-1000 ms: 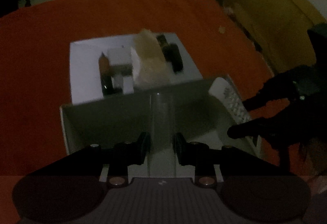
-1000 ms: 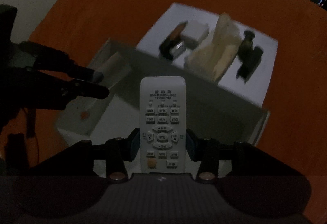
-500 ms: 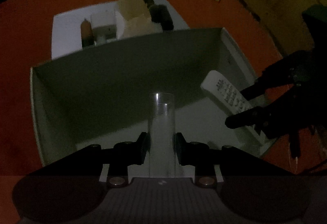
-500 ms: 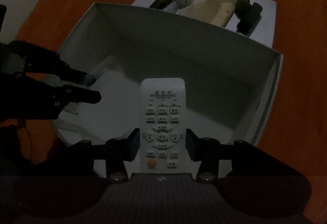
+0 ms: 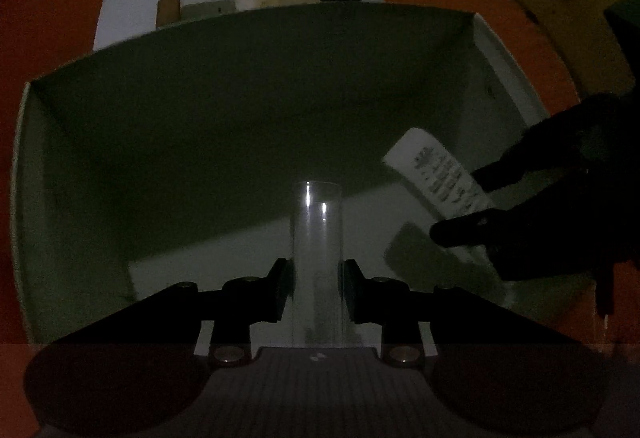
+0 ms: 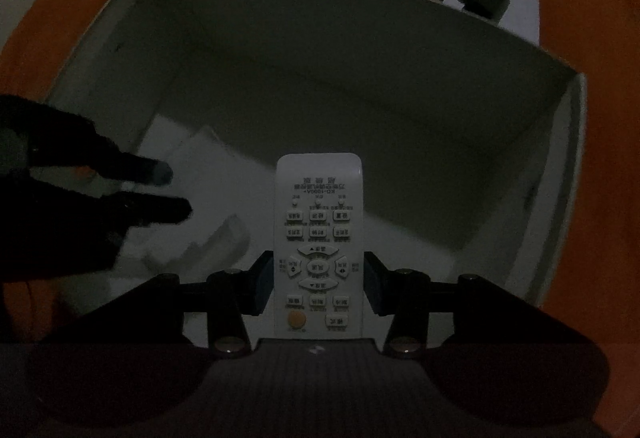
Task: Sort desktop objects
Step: 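Carry the glass tube and remote into the white box and lower them, then open the left tool releasing the tube while the right tool releases the remote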
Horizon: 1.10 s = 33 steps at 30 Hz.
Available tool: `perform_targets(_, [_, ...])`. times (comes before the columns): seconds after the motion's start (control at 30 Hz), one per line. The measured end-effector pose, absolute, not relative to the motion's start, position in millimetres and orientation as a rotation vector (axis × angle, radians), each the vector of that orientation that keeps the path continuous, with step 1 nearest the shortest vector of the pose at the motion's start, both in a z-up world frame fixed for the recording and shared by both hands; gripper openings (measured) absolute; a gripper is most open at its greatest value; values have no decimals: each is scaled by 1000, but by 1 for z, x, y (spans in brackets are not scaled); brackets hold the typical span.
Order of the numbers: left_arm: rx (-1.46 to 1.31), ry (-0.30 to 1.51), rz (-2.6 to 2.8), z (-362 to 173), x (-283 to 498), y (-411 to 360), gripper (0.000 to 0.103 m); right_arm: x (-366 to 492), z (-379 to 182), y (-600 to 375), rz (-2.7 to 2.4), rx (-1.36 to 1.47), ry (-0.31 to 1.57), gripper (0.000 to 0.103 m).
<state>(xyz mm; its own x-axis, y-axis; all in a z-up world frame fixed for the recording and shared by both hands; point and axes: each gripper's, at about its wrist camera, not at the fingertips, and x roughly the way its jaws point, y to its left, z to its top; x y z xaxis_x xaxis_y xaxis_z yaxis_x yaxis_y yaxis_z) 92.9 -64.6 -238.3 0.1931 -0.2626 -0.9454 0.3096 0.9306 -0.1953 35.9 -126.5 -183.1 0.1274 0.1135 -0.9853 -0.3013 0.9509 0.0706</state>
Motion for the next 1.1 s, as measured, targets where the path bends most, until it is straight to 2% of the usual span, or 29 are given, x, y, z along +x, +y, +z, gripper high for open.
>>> perform_targets(0.67, [-6, 1432, -398, -279, 110, -69, 24, 52, -228, -127, 252, -201, 1490, 49])
perform_targets(1.1, [-29, 1480, -420, -295, 130, -65, 24, 61, -233, -124, 274, -234, 1508, 49])
